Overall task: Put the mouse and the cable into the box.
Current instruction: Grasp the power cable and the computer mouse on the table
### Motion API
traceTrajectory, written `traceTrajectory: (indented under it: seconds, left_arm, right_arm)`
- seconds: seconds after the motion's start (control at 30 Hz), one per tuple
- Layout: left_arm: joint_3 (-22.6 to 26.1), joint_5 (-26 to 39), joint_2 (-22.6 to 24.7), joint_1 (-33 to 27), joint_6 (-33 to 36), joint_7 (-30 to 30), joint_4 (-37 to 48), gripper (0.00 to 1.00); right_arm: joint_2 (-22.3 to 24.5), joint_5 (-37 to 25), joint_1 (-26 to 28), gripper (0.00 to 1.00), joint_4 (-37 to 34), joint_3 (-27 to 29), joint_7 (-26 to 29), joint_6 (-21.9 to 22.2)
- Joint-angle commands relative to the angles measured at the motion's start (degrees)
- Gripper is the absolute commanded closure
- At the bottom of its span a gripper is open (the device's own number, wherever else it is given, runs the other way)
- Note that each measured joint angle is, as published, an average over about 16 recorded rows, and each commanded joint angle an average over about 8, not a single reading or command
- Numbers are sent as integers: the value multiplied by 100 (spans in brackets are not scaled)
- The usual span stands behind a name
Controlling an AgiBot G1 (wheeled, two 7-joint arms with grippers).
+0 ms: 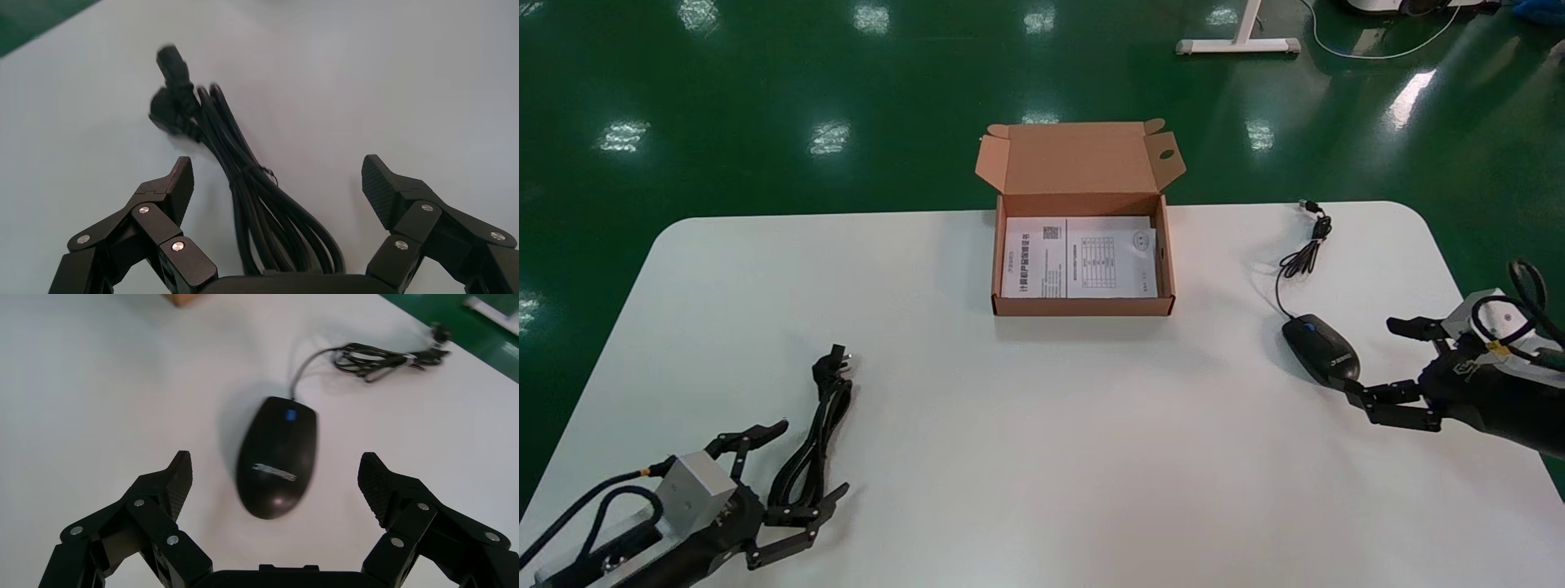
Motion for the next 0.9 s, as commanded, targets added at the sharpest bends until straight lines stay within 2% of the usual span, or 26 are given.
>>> traceTrajectory:
  seconds: [0.03,0.9]
  left_arm:
    - [-7,40,79,14,-78,92,3,0]
    - [-360,-101,59,655,-322,230,2,0]
  right_arm:
    - [-26,-2,18,0,-107,10,-31,38]
    - [-547,-106,294,0,-927,-56,-446,196]
